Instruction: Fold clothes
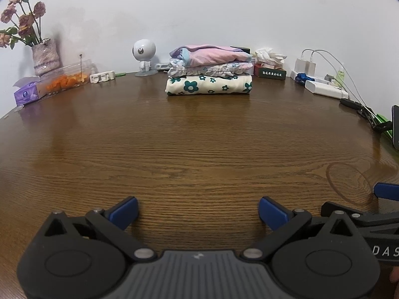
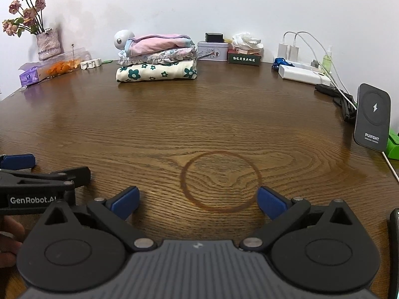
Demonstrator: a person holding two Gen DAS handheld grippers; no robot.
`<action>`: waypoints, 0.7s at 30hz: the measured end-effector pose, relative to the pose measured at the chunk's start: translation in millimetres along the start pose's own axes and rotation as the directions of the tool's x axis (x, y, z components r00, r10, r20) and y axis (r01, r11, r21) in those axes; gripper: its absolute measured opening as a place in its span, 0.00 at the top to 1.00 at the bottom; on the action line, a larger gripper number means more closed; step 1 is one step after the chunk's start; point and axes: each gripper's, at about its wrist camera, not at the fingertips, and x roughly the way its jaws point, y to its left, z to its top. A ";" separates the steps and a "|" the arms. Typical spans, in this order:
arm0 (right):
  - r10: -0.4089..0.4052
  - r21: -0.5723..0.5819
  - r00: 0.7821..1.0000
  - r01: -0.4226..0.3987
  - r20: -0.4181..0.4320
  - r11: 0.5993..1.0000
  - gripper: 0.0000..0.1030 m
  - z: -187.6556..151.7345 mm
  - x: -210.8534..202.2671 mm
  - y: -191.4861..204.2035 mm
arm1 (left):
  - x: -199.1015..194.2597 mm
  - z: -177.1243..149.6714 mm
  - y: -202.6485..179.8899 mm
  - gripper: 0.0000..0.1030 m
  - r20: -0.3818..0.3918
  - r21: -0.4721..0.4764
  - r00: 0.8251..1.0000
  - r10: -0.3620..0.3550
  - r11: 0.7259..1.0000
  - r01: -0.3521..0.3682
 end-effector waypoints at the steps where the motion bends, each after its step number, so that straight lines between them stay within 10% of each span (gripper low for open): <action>1: 0.001 -0.001 1.000 -0.001 0.000 1.000 0.00 -0.2 -0.1 0.1 | -0.1 -0.2 0.0 0.00 0.000 0.000 1.000 -0.001 1.000 0.001; 21: -0.001 0.001 1.000 0.001 0.000 1.000 0.00 0.3 0.3 -0.2 | 1.9 1.2 0.2 0.00 0.000 0.007 1.000 -0.005 1.000 0.005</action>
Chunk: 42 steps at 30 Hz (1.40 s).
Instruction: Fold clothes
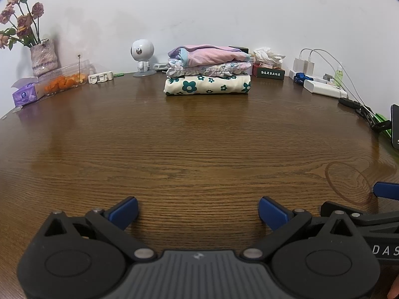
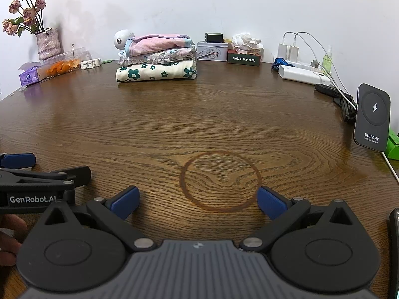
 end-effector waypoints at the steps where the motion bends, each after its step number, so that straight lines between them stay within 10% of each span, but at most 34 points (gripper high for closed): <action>1: -0.001 0.001 1.000 0.001 0.000 1.000 0.00 0.1 0.2 -0.1 | 0.0 0.0 -0.1 0.00 0.000 0.000 1.000 0.001 1.000 -0.001; 42: -0.027 0.025 1.000 0.027 0.004 0.999 0.01 -0.2 0.7 1.7 | -1.3 -1.6 -0.4 0.00 0.001 -0.006 1.000 0.011 1.000 -0.011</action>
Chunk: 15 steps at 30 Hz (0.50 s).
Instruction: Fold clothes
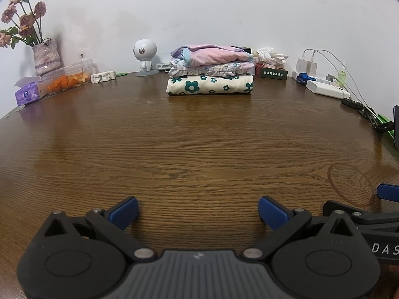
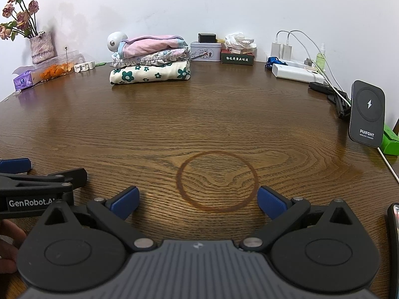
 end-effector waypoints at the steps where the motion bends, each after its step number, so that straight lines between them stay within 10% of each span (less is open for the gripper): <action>1: 0.000 0.000 1.000 0.000 0.000 1.000 0.01 0.0 0.0 -0.1 | 0.0 0.0 0.0 0.00 0.000 0.000 1.000 -0.001 1.000 0.001; 15: 0.000 0.001 1.000 0.000 -0.001 1.000 0.01 0.5 0.2 -1.4 | 0.2 0.4 -1.3 0.00 -0.001 0.002 1.000 -0.004 1.000 0.004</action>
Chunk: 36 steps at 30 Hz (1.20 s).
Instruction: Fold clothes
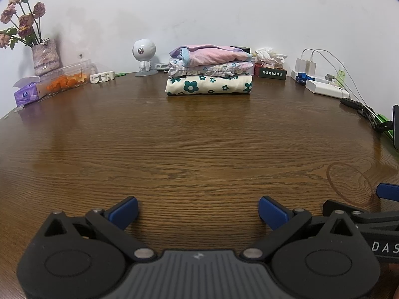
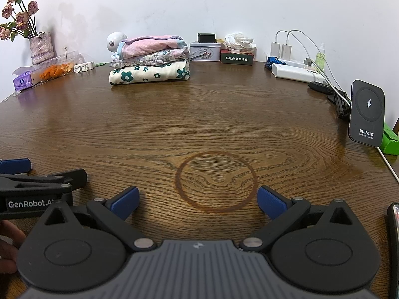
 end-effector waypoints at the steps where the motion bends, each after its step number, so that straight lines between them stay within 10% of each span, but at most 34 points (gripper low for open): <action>1: 0.000 0.000 1.000 0.000 0.000 1.000 0.01 0.0 0.1 0.0 | 0.0 0.0 0.0 0.00 0.000 0.000 1.000 0.000 1.000 0.000; 36: -0.042 0.021 0.999 0.042 -0.005 0.999 0.01 1.4 0.3 -0.3 | -0.1 -0.3 0.0 0.00 0.000 -0.004 1.000 0.002 1.000 -0.002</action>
